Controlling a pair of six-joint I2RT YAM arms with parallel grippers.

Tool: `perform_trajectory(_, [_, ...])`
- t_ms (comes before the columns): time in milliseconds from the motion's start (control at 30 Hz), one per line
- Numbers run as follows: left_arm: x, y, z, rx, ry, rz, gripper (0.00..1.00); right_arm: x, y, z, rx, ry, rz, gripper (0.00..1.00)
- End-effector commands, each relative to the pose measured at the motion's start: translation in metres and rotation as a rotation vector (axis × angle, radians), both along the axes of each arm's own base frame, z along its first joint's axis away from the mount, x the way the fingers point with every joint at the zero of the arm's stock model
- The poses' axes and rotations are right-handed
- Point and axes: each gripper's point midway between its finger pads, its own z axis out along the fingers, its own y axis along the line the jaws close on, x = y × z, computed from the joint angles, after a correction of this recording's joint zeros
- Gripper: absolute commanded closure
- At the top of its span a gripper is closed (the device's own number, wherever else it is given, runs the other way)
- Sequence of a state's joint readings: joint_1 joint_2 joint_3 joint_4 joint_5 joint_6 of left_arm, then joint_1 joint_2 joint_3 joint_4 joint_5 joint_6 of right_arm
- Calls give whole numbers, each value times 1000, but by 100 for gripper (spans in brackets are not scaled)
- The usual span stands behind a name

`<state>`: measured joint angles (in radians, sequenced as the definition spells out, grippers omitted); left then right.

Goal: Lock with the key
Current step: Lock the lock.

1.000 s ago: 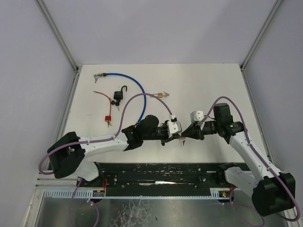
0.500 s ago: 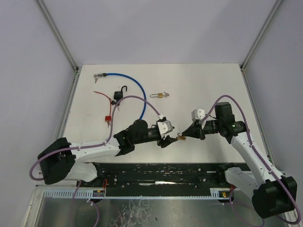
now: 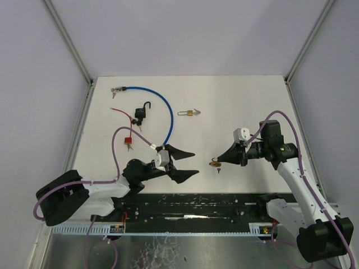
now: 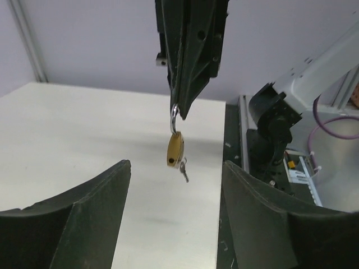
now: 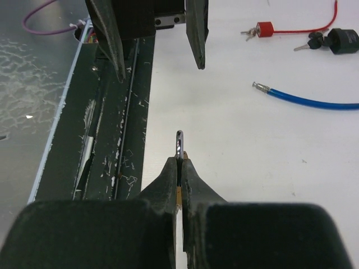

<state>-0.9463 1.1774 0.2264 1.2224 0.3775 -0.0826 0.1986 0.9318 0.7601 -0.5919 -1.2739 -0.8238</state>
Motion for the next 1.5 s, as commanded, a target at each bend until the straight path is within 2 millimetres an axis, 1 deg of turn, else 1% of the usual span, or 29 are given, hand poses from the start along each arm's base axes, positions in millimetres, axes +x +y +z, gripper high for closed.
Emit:
perform_trajectory(0, [-6,4,53,-222,-117,-24,35,-11,4,36,113,-43,77,100])
perform_trajectory(67, [-1,-4,57,-228,-115,-30,37,-12,4,38,123,-38,79,100])
perform_trajectory(167, [2,-19,62,-235,-96,-64,45,-12,4,40,138,-32,79,100])
perform_trajectory(300, [8,-31,60,-231,-77,-67,51,-13,3,46,165,-26,83,100])
perform_trajectory(567, [11,-46,45,-198,-50,-84,53,-13,3,48,189,5,90,100])
perform_trajectory(733, [9,-57,43,-194,-39,-114,59,-12,3,47,190,14,91,100])
perform_trajectory(933, [8,-64,41,-190,-28,-135,66,-12,3,45,189,15,87,100])
perform_trajectory(1033, [6,-65,42,-192,-29,-142,71,-11,3,45,187,15,86,100])
perform_trajectory(1333, [5,-66,44,-196,-28,-150,73,-10,3,42,183,21,80,100])
perform_trajectory(1467, [5,-67,43,-193,-29,-152,84,-10,3,42,183,23,80,100])
